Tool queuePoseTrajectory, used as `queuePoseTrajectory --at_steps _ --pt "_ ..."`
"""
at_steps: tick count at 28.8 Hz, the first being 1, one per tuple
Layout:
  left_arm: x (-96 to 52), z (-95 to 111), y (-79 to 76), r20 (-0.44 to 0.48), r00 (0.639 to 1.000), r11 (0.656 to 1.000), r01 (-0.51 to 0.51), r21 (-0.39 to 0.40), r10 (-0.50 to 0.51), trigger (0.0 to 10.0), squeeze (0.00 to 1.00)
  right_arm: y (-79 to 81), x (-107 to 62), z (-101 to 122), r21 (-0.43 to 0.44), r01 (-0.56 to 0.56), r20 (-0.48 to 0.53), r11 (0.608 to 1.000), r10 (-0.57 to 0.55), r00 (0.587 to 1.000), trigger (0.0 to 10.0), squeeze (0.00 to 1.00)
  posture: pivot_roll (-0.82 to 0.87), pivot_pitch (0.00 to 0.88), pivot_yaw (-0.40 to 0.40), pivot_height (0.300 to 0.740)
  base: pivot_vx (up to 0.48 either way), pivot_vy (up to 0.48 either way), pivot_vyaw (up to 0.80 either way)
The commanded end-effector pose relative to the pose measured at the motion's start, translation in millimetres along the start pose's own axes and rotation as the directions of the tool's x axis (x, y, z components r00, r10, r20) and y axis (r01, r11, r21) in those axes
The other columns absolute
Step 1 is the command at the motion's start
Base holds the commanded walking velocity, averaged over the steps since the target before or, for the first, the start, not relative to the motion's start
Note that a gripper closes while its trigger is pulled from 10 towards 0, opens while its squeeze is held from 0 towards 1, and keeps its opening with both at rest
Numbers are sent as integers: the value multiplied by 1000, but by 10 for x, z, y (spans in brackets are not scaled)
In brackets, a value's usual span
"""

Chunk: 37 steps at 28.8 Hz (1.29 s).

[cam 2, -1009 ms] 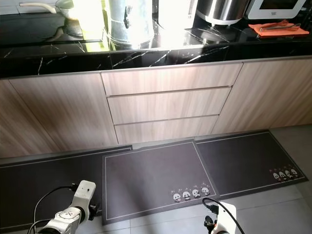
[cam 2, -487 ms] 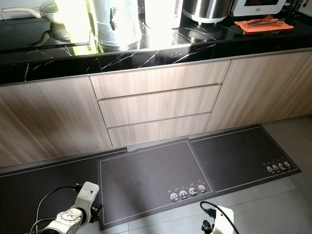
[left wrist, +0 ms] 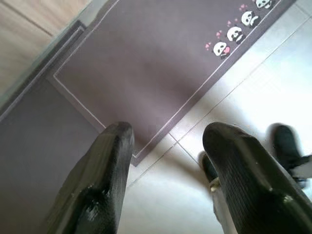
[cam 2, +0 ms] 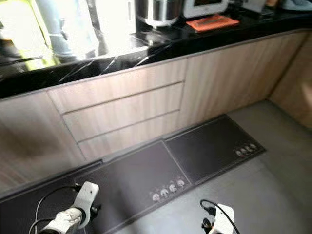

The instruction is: Kitchen organization

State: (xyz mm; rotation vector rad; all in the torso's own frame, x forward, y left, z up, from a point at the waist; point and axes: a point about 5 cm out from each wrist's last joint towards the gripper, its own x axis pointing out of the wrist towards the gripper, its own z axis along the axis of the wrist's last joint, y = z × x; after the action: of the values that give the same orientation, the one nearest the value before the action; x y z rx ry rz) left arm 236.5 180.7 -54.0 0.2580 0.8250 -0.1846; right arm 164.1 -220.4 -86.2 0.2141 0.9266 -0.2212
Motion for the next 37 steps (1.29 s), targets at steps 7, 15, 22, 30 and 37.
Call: queuePoseTrajectory --at_steps 7,15,22,30,37 --pt "2 -17 -20 -15 1000 1000 0 6 0 10000 0 3 -4 -29 -3 1 -11 1000 -1 1000 10000 0 -53 0 36 740 0 0 -775" --pt "3 -16 -31 -13 1000 1000 3 -1 -3 10000 0 -7 -5 -27 -6 3 -11 1000 -3 1000 10000 0 -54 0 33 740 0 0 -775" --pt "5 -3 -29 -8 1000 1000 3 -3 -3 10000 0 -5 -5 -27 -7 2 -10 1000 -2 1000 10000 0 -52 0 31 740 0 0 -775" --pt "6 4 -31 -6 1000 1000 5 -4 -5 10000 0 -1 -7 -40 -5 2 -12 1000 -2 1000 10000 0 -52 0 34 740 0 0 -775" --pt "10 24 -42 3 1000 1000 10 -12 -10 10000 0 2 -10 -56 -3 2 -16 1000 -2 1000 10000 0 -51 0 37 740 0 0 -775"
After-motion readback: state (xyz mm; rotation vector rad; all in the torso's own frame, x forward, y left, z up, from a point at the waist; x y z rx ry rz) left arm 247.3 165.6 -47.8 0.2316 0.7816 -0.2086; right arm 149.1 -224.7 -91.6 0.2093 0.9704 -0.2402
